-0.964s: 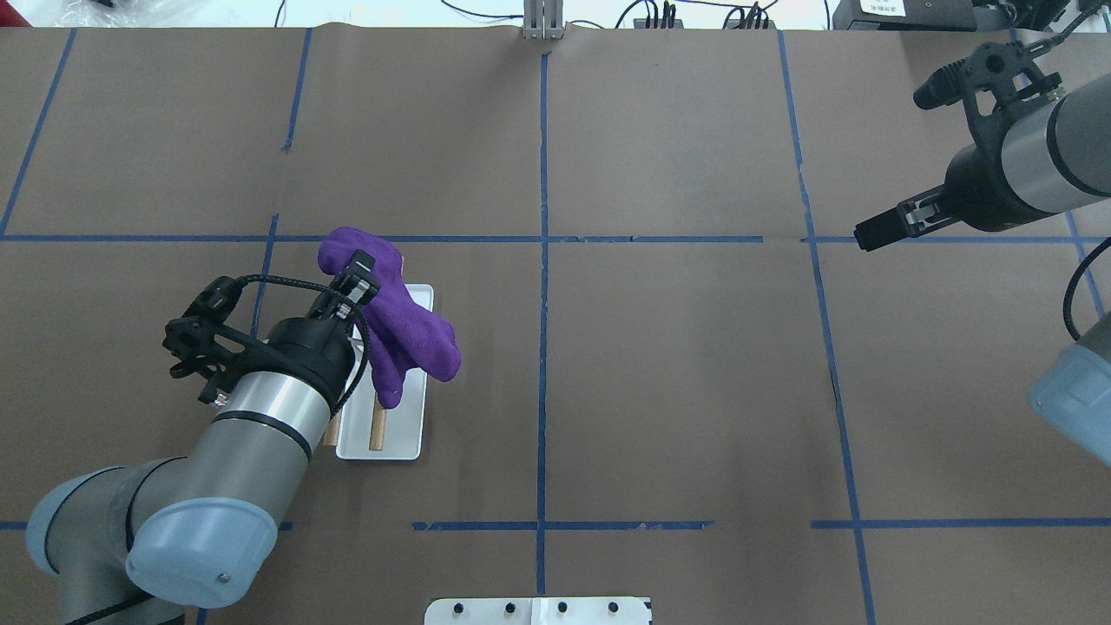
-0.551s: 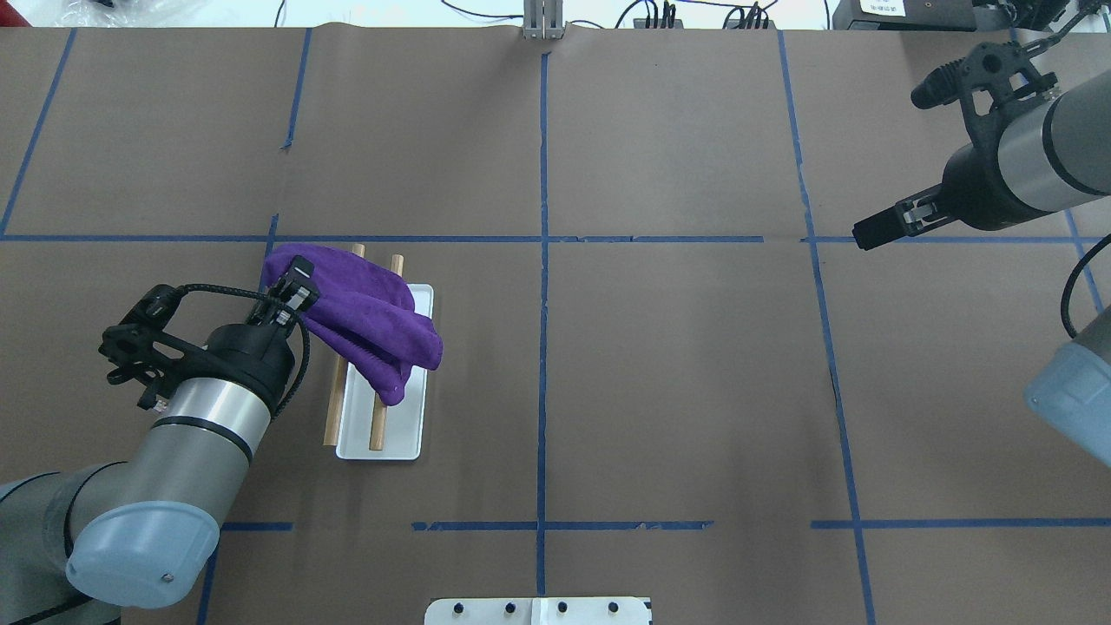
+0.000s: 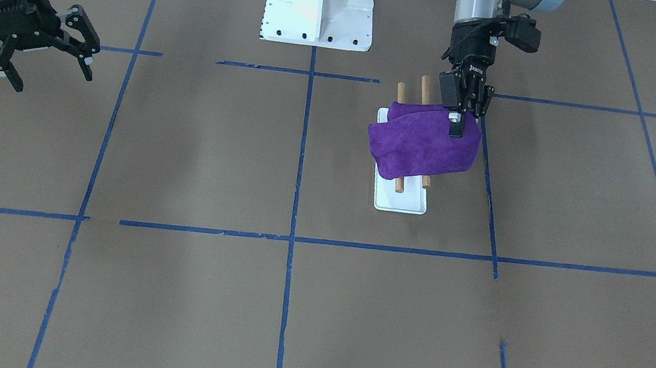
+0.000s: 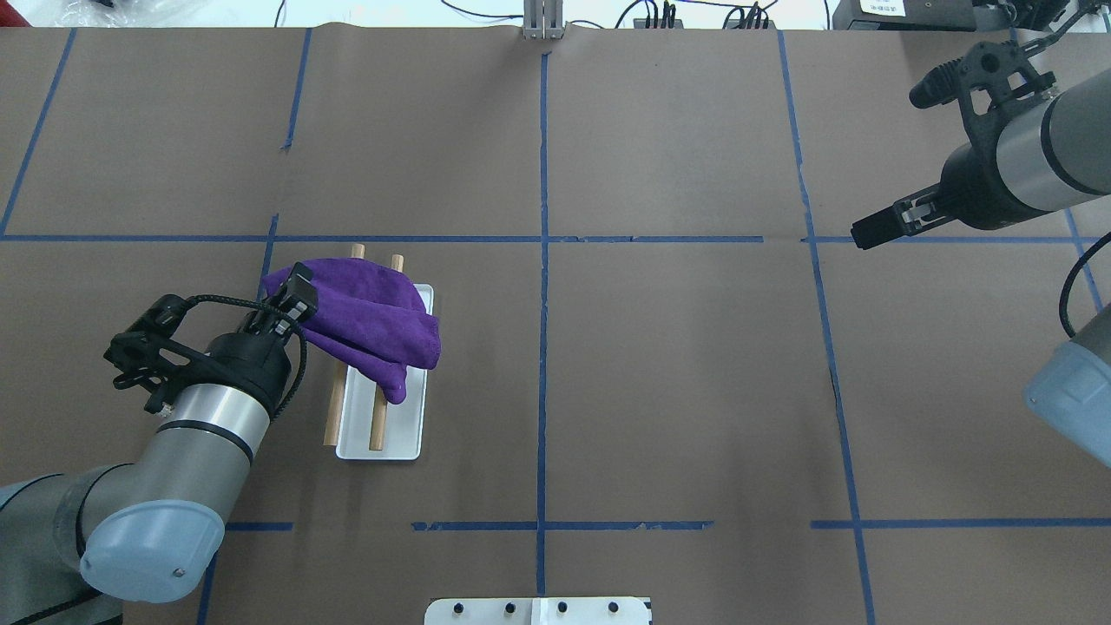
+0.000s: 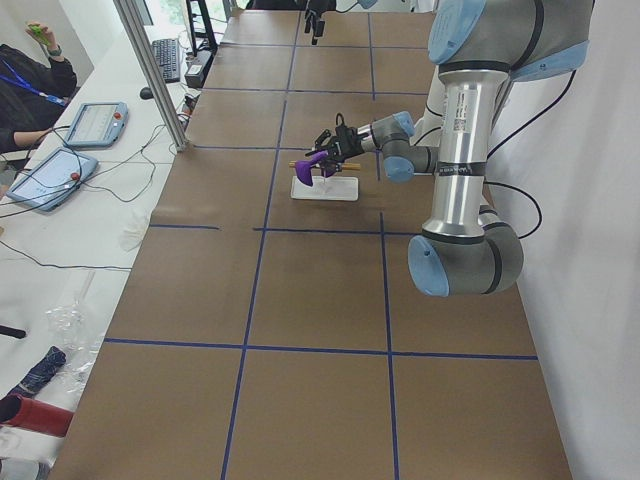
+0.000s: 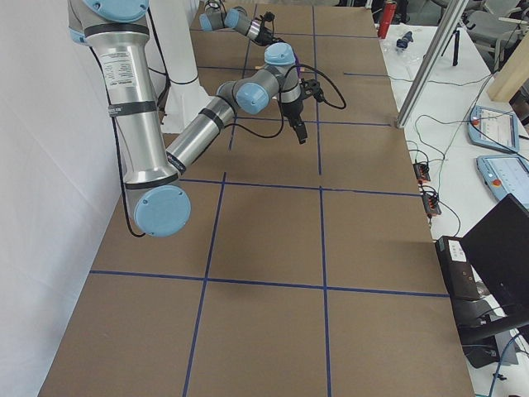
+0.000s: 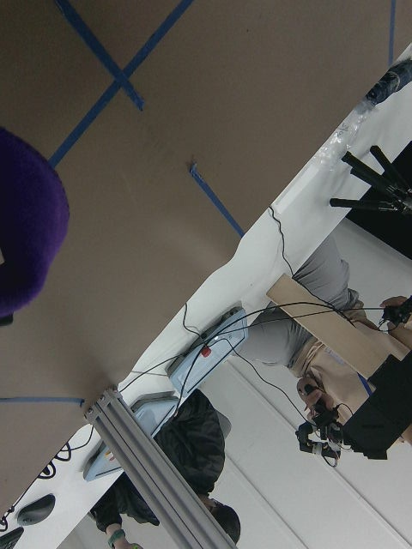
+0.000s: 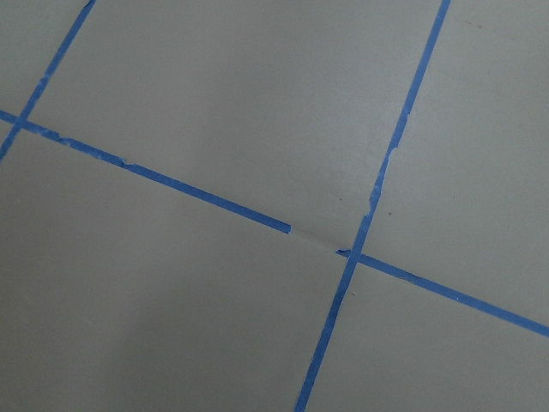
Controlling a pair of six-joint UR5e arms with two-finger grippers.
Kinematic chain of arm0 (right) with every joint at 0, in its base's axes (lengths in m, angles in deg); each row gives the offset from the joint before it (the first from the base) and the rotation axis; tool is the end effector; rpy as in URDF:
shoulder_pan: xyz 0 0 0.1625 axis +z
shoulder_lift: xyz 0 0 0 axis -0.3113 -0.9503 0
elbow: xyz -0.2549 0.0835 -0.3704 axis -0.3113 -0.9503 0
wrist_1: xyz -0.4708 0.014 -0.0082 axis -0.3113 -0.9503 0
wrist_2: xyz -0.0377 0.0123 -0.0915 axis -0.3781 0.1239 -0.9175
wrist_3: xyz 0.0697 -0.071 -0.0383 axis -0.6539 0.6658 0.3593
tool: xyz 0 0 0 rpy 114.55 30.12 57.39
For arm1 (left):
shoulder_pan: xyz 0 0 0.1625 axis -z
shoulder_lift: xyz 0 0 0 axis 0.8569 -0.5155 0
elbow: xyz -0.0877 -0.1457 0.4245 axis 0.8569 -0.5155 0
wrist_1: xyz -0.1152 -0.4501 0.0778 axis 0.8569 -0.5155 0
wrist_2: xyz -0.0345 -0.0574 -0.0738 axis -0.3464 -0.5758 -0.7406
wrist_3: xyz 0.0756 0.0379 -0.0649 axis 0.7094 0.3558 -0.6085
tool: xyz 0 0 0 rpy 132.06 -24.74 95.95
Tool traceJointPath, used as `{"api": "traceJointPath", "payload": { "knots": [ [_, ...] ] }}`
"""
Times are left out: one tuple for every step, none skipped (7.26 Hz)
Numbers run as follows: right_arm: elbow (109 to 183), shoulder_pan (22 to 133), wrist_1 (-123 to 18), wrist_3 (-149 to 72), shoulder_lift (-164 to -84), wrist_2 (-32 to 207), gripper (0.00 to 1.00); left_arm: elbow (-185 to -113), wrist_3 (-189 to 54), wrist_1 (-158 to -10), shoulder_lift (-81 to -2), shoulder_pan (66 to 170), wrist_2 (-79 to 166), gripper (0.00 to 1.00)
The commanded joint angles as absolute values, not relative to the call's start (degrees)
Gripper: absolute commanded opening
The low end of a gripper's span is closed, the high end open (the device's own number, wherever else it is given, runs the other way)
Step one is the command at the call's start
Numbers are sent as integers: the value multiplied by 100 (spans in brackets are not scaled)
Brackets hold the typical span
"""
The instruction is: Hang towel on rack
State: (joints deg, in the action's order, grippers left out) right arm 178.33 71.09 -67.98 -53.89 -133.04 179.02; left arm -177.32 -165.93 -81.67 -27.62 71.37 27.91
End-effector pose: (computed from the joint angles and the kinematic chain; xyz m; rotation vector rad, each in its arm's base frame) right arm -0.2534 -0.4837 0.2854 0.3926 -0.7619 -0.2475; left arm 0.4642 -0.3257 0.3071 0.7790 1.0652 -1.0031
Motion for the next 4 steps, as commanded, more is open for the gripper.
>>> {"api": "traceJointPath", "payload": {
  "knots": [
    [17811, 7131, -6841, -5389, -13301, 17911, 100, -17849, -16171, -8168, -2754, 7240, 2230, 100],
    [17803, 7166, -6894, -5389, -13362, 17911, 100, -17945, -15760, -8177, -2754, 7424, 1991, 100],
    [17785, 7253, -7182, -5389, -13371, 17919, 100, -18007, -15408, -8177, -2763, 7600, 1763, 100],
    [17776, 7428, -7428, -5354, -13380, 17963, 100, -18043, -14865, -8177, -2772, 7845, 1473, 100]
  ]
}}
